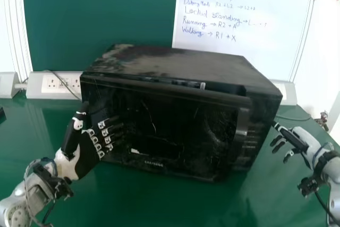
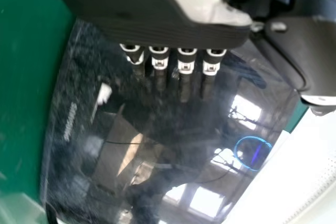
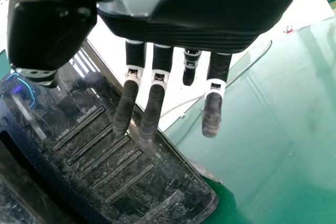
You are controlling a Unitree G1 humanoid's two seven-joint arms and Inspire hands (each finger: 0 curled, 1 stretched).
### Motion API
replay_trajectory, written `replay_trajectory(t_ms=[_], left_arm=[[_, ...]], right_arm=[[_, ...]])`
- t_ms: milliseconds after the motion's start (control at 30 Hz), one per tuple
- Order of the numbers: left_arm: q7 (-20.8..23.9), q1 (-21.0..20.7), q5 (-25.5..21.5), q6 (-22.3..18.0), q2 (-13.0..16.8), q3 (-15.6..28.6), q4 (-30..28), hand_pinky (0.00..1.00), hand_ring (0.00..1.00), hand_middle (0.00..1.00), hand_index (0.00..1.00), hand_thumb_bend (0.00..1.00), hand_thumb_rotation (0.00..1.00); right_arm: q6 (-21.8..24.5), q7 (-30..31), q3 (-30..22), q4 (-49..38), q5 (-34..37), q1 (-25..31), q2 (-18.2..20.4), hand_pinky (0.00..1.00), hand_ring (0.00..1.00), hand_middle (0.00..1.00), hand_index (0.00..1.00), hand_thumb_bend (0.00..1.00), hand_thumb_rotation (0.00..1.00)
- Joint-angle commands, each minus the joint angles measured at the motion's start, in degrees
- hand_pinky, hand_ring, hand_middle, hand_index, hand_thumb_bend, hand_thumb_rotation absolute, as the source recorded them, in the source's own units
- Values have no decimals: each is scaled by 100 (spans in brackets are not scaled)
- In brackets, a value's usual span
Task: Put biscuit inside oven
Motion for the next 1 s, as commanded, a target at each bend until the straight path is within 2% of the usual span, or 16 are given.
replay_trajectory(t_ms=[0, 300, 533, 667, 867, 967], left_arm=[[-9, -134, 191, -110, -28, -56, 212, 81, 87, 91, 93, 55, 4], [-159, -424, 618, -357, -130, -61, 849, 83, 87, 90, 93, 53, 0], [-80, -688, 837, -437, -276, -9, 1228, 82, 87, 90, 91, 57, 0], [10, -809, 882, -453, -397, 48, 1363, 82, 86, 91, 92, 56, 0], [21, -919, 932, -534, -472, 107, 1593, 80, 87, 92, 92, 60, 0], [110, -902, 875, -445, -514, 141, 1470, 80, 86, 91, 91, 60, 0]], right_arm=[[-77, -22, -30, 26, 48, 31, 0, 24, 30, 36, 39, 81, 51], [82, -28, -5, -84, 22, 39, -22, 24, 30, 36, 39, 80, 51], [220, -42, -17, -163, 55, 16, 23, 24, 30, 36, 39, 78, 48], [197, -78, -25, -203, 43, 48, 20, 24, 30, 36, 39, 78, 48], [310, -79, 19, -245, 25, 20, 2, 24, 30, 36, 39, 77, 47], [359, -50, 33, -253, 41, 2, -8, 24, 31, 36, 40, 76, 48]])
